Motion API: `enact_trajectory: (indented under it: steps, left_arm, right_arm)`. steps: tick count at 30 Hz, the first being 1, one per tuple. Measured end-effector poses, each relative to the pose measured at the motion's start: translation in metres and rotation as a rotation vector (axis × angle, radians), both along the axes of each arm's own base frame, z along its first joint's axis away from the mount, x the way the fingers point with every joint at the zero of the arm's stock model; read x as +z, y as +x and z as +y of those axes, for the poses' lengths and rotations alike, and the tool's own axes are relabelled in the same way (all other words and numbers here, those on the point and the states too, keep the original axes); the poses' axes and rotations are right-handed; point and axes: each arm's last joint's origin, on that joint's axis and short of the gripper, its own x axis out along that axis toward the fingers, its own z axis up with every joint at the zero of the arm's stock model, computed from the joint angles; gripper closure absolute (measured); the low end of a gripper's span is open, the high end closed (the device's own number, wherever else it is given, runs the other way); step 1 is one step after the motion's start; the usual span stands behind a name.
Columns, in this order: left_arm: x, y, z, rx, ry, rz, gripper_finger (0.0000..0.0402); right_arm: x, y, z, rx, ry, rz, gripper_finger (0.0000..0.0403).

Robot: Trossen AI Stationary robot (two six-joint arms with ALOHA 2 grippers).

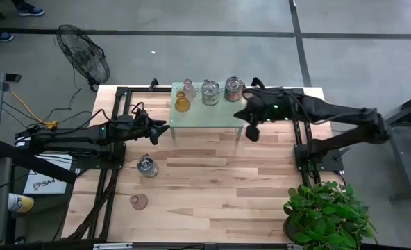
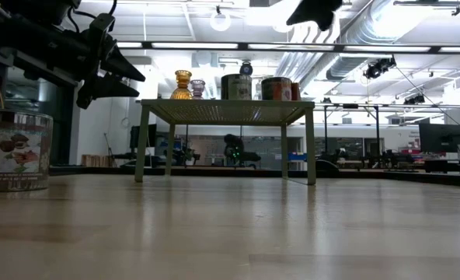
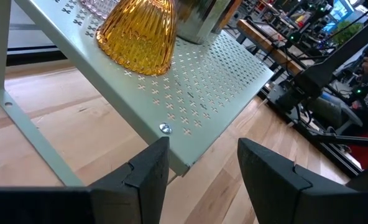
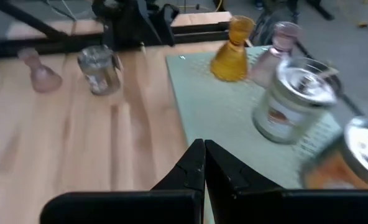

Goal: Pick & Place candle stick holders
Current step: Put the silver scented candle on the shelf

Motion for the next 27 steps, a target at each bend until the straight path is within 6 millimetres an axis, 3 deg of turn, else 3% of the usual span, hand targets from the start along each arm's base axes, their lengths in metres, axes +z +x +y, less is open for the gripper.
enact_trajectory:
  steps: [6,13,20,27]
  left_arm:
    - [0.0,0.0,0.0,0.0,0.0,0.001,0.0215]
    - [0.0,0.0,0.0,0.0,0.0,0.0,0.0215]
    - [0.0,0.0,0.0,0.0,0.0,0.0,0.0215]
    - [0.0,0.0,0.0,0.0,0.0,0.0,0.0215]
  right_arm:
    - [-0.023,-0.043,0.0,0.039,-0.106,0.023,0.0403]
    - [-0.06,-0.075,0.006,0.149,-0.166,-0.017,0.0403]
    - [-0.083,-0.086,0.009,0.145,-0.183,-0.083,0.0394]
    - [-0.09,-0.087,0.007,0.091,-0.186,-0.062,0.0383]
